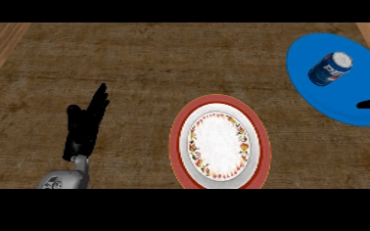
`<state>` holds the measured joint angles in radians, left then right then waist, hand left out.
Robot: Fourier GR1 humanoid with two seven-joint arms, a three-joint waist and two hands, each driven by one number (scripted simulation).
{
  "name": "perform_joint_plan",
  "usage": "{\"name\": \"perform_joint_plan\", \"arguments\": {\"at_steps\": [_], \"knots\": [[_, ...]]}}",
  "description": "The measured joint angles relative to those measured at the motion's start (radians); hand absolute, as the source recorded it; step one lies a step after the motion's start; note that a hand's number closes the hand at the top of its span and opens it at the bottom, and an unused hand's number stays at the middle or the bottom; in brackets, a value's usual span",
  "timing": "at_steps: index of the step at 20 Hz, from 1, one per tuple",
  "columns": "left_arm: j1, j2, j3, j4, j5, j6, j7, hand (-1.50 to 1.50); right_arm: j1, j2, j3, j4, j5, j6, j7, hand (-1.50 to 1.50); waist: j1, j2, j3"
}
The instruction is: Pick the can from the plate and place it in the plate
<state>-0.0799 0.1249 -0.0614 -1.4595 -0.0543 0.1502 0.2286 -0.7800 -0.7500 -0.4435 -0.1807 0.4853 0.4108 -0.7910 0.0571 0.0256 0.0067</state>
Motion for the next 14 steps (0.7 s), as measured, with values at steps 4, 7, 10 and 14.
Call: {"name": "perform_joint_plan", "arguments": {"at_steps": [4, 7, 10, 14], "knots": [[0.012, -0.005, -0.006, 0.001, -0.010, 0.005, -0.017, 0.00, 0.015, -0.014, 0.002, 0.008, 0.000, -0.012, -0.011, -1.50, 0.003, 0.001, 0.000], [0.008, -0.002, -0.003, -0.008, -0.009, 0.002, -0.012, 0.00, 0.023, -0.026, 0.003, 0.016, 0.000, -0.019, -0.011, -1.50, 0.006, 0.002, 0.001], [0.006, -0.009, -0.010, -0.009, -0.013, 0.004, -0.011, 0.00, 0.033, -0.047, 0.000, 0.021, -0.003, -0.021, -0.015, -1.50, 0.006, 0.004, 0.002], [-0.002, -0.009, -0.006, -0.010, -0.010, 0.003, -0.005, 0.00, 0.043, -0.062, -0.007, 0.027, -0.010, -0.033, -0.020, -1.50, 0.009, 0.006, 0.003]]}}
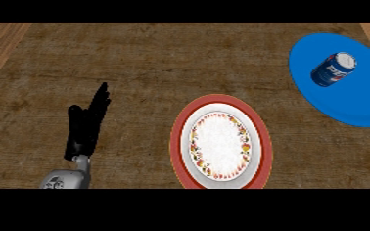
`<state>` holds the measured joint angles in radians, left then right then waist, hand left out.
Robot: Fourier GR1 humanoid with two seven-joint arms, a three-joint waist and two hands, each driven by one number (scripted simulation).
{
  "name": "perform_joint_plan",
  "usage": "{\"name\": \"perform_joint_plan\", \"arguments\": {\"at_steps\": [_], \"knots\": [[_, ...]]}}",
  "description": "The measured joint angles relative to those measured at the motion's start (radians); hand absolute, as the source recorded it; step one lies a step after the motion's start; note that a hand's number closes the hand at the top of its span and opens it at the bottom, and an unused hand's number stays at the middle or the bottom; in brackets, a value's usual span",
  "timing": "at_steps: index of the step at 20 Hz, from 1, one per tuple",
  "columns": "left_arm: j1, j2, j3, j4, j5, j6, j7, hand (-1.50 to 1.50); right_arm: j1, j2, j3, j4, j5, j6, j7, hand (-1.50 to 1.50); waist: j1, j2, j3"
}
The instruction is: Pick the can from the plate and place it in the plate
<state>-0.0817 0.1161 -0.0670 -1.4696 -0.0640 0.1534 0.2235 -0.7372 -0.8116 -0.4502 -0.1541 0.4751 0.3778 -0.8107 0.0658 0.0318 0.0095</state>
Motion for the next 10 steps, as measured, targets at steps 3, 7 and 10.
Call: {"name": "perform_joint_plan", "arguments": {"at_steps": [3, 7, 10], "knots": [[-0.001, 0.004, 0.001, -0.008, 0.006, -0.008, 0.011, 0.00, 0.003, -0.011, -0.014, 0.007, -0.014, -0.004, 0.001, -1.50, 0.003, 0.000, 0.001], [-0.006, -0.004, 0.000, 0.009, 0.000, -0.002, -0.003, 0.00, 0.009, -0.030, -0.027, 0.009, -0.029, -0.005, -0.001, -1.50, 0.003, 0.004, 0.002], [-0.001, -0.003, -0.001, 0.005, 0.000, -0.004, -0.009, 0.00, 0.023, -0.038, -0.038, 0.013, -0.038, -0.023, -0.002, -1.50, 0.006, 0.004, 0.002]]}}
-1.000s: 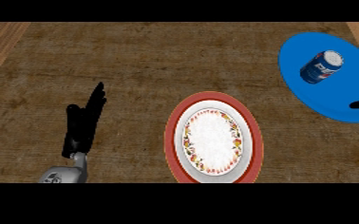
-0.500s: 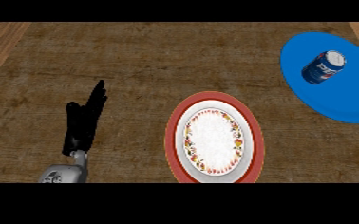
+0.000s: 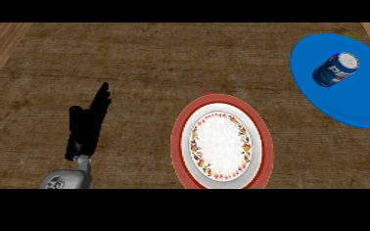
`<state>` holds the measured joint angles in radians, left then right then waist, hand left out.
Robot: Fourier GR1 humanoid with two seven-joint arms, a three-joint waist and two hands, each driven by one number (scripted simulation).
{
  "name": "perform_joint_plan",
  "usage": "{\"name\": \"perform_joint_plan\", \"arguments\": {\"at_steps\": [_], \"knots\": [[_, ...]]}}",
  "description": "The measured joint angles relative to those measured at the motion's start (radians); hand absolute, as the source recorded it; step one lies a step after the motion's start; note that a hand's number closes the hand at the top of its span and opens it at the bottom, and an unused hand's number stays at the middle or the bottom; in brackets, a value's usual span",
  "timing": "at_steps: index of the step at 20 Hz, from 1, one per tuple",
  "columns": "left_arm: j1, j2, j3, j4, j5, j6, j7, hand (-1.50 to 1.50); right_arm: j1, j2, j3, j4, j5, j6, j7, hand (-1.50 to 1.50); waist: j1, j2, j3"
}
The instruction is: Pick the can from the plate and place it in the plate
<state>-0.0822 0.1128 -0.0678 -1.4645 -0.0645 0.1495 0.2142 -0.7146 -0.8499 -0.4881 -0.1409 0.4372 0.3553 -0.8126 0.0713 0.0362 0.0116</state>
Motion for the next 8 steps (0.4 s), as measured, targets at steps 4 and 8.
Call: {"name": "perform_joint_plan", "arguments": {"at_steps": [4, 8], "knots": [[-0.013, -0.004, -0.001, 0.001, -0.004, 0.005, 0.010, 0.00, 0.001, -0.018, -0.013, 0.006, -0.011, -0.005, 0.011, -1.50, 0.003, 0.002, 0.001], [-0.017, -0.012, -0.005, 0.010, -0.006, 0.007, 0.005, 0.00, 0.010, -0.030, -0.014, 0.005, -0.012, -0.008, 0.009, -1.50, 0.004, 0.003, 0.001]]}}
